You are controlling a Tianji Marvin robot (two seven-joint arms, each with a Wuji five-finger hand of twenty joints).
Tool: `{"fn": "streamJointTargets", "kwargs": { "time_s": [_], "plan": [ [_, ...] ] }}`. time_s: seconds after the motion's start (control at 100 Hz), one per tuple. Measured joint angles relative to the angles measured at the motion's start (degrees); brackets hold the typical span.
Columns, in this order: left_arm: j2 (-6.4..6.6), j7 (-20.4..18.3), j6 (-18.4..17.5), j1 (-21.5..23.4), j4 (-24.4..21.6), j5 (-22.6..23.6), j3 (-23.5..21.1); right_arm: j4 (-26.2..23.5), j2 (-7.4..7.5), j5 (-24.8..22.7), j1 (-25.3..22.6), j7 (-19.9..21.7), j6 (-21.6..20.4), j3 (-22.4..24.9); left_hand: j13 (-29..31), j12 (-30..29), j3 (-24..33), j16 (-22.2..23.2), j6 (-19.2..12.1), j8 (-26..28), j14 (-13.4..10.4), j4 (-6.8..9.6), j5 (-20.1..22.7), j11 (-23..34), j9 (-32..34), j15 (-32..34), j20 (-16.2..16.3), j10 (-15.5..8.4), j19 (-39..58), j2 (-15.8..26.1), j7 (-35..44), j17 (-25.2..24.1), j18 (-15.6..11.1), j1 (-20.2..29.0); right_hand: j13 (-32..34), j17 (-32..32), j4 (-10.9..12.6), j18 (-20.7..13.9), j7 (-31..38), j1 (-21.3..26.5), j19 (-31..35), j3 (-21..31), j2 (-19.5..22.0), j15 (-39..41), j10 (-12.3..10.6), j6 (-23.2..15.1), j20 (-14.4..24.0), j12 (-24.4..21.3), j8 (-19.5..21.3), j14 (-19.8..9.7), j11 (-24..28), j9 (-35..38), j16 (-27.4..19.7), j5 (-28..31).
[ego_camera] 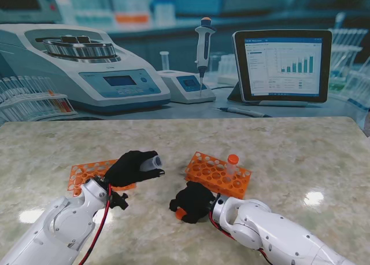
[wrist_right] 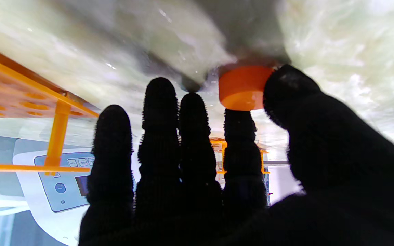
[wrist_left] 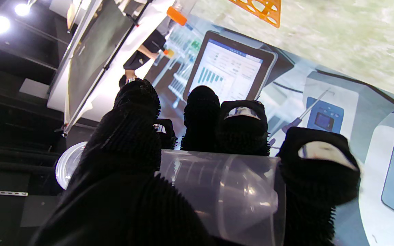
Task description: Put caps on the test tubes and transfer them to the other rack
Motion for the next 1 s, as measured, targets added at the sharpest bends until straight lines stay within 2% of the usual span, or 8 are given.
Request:
{"fn": "streamJointTargets", "kwargs": {
  "time_s": [0.14,0.19,0.27,0.48,0.55,0.61,0.66,1.0],
  "plan": [
    [0.00,0.0,0.1,0.0,-0.1,0.0,0.0,0.4,-0.11,0.4,0.5,-0.5,0.2,-0.7,0.0,0.0,0.0,0.0,0.0,0.0,0.0,0.00,0.0,0.0,0.0,0.0,0.0,0.0,0.0,0.0,0.0,0.0,0.0,0.0,1.9,0.6,-2.3,0.0,3.0,0.4,0.1,-0.1,-0.3,1.4,0.0,-0.2,0.0,1.4,-0.8,-0.2,0.6,0.8,0.2,0.0],
    [0.01,0.0,0.1,0.1,-0.2,0.0,0.0,0.5,-0.16,0.6,0.7,-0.5,0.2,-1.0,0.0,0.0,0.0,0.0,0.0,0.0,0.0,0.00,0.0,0.0,0.0,0.0,0.0,0.0,0.0,0.0,0.0,0.0,0.0,0.0,1.9,0.7,-2.8,0.0,4.1,1.2,0.1,-0.1,-0.8,1.5,0.0,-0.2,0.0,3.5,-1.9,-0.3,1.1,1.2,0.6,0.0],
    [0.01,0.0,0.1,0.1,-0.2,0.0,0.0,0.7,-0.24,0.9,1.0,-0.6,0.2,-1.4,0.0,0.0,0.0,0.0,0.0,0.0,0.0,0.00,0.0,0.0,0.0,0.0,0.0,0.0,0.0,0.0,0.0,0.0,0.0,0.0,1.9,1.0,-3.1,0.0,5.5,1.7,0.1,-0.1,-0.9,1.5,0.0,-0.2,0.0,6.0,-3.0,-0.3,1.2,2.0,0.6,-0.1],
    [0.01,0.0,0.1,0.2,-0.2,0.0,0.0,1.0,-0.40,1.2,1.4,-0.5,0.2,-1.8,0.0,0.0,0.0,0.0,0.0,0.0,0.0,0.00,0.0,0.0,0.0,0.0,0.0,0.0,0.0,0.0,0.0,0.0,0.0,0.0,2.4,1.2,-3.5,0.0,7.0,2.4,0.6,-0.1,-1.7,1.5,0.0,-0.3,0.0,7.5,-4.5,-0.4,1.9,2.5,0.7,-0.8],
    [0.01,0.0,0.1,0.2,-0.3,0.1,0.0,1.0,-0.41,1.0,1.4,-0.7,0.2,-1.7,0.0,0.0,0.0,0.0,0.0,0.0,0.0,0.00,0.0,0.0,0.0,0.0,0.0,0.0,0.0,0.0,0.0,0.0,0.0,0.0,2.4,1.2,-3.5,0.0,5.3,2.4,0.6,0.1,-1.4,1.4,0.0,-0.3,0.0,3.8,-4.5,-0.4,1.4,2.1,0.7,-0.8],
    [0.01,0.0,0.1,0.2,-0.3,0.1,0.0,0.9,-0.41,0.6,1.1,-0.8,0.0,-1.3,0.0,0.0,0.0,0.0,0.0,0.0,0.0,0.00,0.0,0.0,0.0,0.0,0.0,0.0,0.0,0.0,0.0,0.0,0.0,0.0,2.2,0.8,-1.2,0.0,2.3,1.3,0.6,0.2,-0.7,1.4,0.0,-0.3,0.0,0.5,-3.7,-0.4,-0.7,0.9,0.7,-0.6],
    [0.01,0.0,0.1,0.2,-0.3,0.1,0.0,0.8,-0.40,0.2,0.8,-0.8,-0.1,-0.8,0.0,0.0,0.0,0.0,0.0,0.0,0.0,0.00,0.0,0.0,0.0,0.0,0.0,0.0,0.0,0.0,0.0,0.0,0.0,0.0,1.7,0.2,-0.6,0.0,0.5,1.0,0.6,0.2,-0.6,1.2,0.0,-0.3,0.0,-1.4,-3.6,-0.4,-2.9,0.0,0.6,-0.3],
    [0.01,0.0,0.2,0.2,-0.3,0.1,0.0,-0.5,0.18,-1.0,-0.7,0.2,-1.0,0.8,0.0,0.0,0.0,0.0,0.0,0.0,0.0,0.00,0.0,0.0,0.0,0.0,0.0,0.0,0.0,0.0,0.0,0.0,0.0,0.0,0.5,-1.6,0.0,0.0,-5.9,-3.2,0.6,-0.8,0.0,1.1,0.0,1.6,0.7,-5.5,-4.4,-0.4,-6.3,-2.6,-0.2,-2.5]
  ]
}}
